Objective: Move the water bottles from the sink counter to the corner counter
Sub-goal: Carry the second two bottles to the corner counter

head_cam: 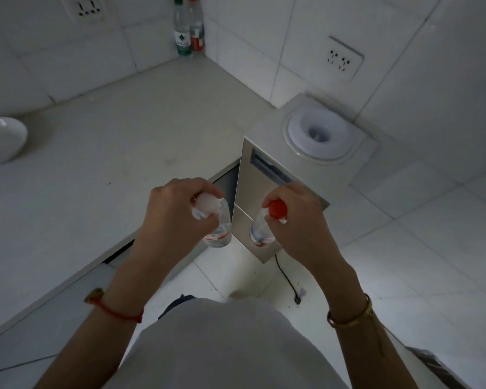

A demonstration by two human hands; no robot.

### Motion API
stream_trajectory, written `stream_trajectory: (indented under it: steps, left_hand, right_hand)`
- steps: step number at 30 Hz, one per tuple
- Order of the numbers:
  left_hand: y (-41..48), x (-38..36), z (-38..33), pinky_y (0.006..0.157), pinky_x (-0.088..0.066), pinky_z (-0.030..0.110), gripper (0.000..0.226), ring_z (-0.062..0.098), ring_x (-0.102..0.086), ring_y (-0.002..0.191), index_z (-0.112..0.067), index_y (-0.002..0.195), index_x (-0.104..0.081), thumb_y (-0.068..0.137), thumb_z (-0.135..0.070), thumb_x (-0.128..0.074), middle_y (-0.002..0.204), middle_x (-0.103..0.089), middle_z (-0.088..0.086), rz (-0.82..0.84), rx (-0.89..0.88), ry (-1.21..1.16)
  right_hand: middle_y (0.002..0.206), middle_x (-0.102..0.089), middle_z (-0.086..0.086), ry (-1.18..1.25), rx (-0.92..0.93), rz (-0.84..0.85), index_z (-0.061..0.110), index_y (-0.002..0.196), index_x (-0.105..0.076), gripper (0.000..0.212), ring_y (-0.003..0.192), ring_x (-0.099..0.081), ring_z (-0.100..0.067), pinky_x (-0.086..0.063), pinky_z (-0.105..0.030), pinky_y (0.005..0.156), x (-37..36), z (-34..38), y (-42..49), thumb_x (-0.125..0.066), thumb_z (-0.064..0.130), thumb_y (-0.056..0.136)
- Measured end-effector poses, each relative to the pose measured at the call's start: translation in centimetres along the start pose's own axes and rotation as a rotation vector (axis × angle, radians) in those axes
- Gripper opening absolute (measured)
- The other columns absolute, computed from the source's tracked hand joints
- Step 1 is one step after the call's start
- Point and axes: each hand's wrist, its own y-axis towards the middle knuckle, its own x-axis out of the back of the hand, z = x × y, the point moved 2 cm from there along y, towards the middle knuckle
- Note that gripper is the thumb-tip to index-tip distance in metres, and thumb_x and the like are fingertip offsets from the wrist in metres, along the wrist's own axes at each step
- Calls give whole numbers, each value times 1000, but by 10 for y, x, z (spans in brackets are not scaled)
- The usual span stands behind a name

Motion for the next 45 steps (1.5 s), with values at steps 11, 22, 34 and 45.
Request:
stream_trajectory:
  steps: [11,22,34,45]
  left_hand:
    - [82,-12,-3,67,-37,-1,30,2,-57,72,-23,89,-73,65,-5,-77,82,-67,-8,-95,111,37]
    - [172,-2,30,68,-40,2,30,0,-60,74,-26,88,-72,65,-9,-78,83,-69,-10,-145,130,38]
    - [308,31,81,66,-37,0,31,0,-58,73,-28,86,-71,61,-11,-77,80,-67,-13,-157,106,55]
    - [451,35,127,68,-39,7,28,6,-58,73,-20,89,-72,63,-10,-78,85,-68,-8,-144,50,94]
  right_hand:
    - [100,-47,11,39,115,106,18,98,-59,25,98,-44,-7,-32,-5,74,5,-20,111,-71,9,78]
    - [103,-60,2,17,206,94,16,96,-61,20,96,-47,-8,-30,-2,74,-8,-8,213,-69,8,79]
    - [100,-57,3,37,234,67,18,96,-60,22,96,-50,-11,-32,-8,78,-18,23,362,-69,9,77]
    - [100,-56,0,10,209,43,16,93,-62,22,93,-44,-12,-27,-7,68,-36,28,521,-67,4,76]
